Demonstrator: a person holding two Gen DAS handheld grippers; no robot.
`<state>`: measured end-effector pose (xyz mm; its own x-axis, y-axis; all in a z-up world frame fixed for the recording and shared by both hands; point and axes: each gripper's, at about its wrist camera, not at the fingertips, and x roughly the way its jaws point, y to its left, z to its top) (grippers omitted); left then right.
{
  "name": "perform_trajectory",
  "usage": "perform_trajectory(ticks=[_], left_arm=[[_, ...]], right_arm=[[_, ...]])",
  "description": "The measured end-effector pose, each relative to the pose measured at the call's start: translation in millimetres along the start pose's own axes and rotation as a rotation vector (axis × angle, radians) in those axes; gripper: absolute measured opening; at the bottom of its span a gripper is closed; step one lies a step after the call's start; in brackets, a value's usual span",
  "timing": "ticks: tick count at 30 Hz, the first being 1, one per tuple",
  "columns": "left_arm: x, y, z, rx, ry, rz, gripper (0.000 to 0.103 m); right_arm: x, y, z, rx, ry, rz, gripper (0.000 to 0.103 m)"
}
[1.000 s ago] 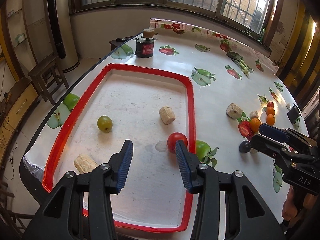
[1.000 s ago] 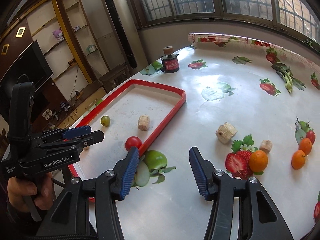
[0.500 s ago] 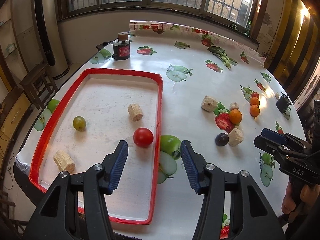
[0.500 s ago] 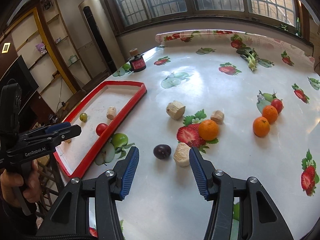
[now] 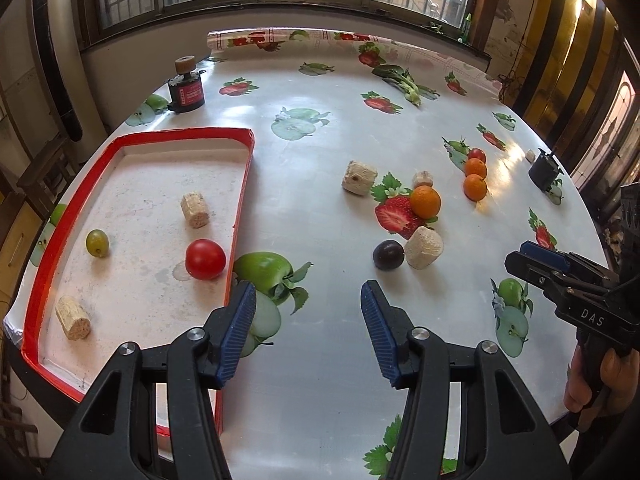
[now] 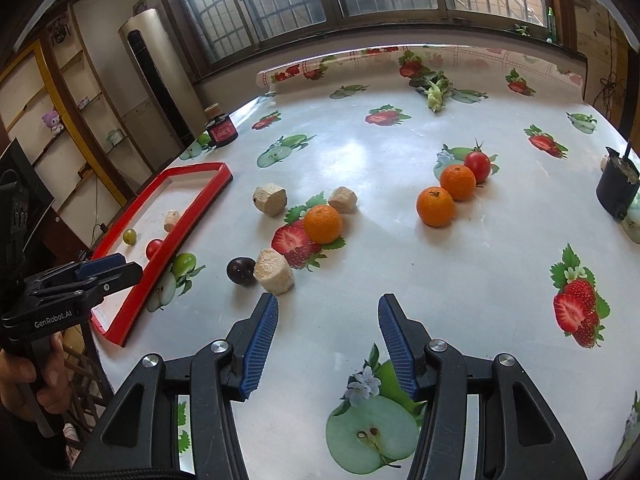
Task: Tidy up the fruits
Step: 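Move both tools back toward the dark plum and cob pieces, then grasp the dark plum with left tool while right tool grasps a beige cob piece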
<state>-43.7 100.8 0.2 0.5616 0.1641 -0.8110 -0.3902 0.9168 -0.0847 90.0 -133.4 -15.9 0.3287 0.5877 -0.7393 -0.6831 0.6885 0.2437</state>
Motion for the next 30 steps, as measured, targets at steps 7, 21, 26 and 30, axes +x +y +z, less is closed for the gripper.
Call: perform_trajectory(ticks=[7, 21, 26, 30], left_arm=[[17.6, -17.6, 0.6, 0.036, 0.035, -0.018, 0.053], [58.4, -34.0, 13.1, 0.071, 0.088, -0.065, 0.053], [73.0, -43.9, 19.8, 0.098, 0.094, -0.083, 0.052], [86.2, -48.5, 22.9, 0.114, 0.097, -0.138, 0.036]], right_arm=[[-3.3, -21.1, -3.2, 0.034, 0.002, -0.026, 0.054], [13.8, -21.3, 0.1, 0.022, 0.025, -0.019, 0.054], [20.0, -23.5, 4.8, 0.031, 0.03, -0.022, 0.054], [24.7, -23.1, 8.0, 0.03, 0.037, -0.02, 0.054]])
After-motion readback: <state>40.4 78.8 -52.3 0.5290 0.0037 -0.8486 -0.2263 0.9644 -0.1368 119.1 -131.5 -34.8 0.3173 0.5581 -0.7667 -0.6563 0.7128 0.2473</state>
